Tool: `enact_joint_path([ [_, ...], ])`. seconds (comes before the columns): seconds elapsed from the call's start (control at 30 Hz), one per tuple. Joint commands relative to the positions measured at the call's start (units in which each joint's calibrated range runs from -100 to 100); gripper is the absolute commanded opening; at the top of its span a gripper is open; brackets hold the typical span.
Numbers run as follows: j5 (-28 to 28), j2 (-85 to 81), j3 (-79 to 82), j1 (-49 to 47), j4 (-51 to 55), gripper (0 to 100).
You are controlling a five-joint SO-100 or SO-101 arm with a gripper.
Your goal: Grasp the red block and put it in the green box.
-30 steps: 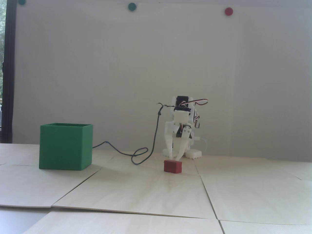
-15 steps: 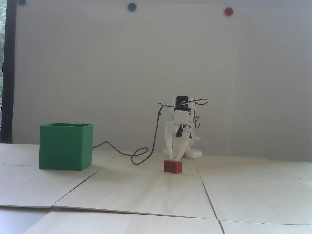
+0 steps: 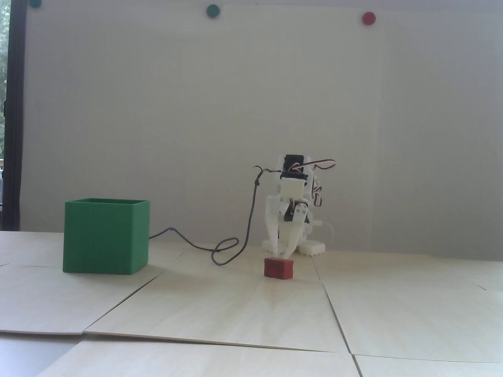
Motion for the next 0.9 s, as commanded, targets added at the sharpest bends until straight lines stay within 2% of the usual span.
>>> enact_joint_path([
  [0.0, 0.3, -0.9, 1.0, 0.4, 1.6, 2],
  [0.87, 0.3, -0.2, 1.0, 0.1, 1.9, 2],
])
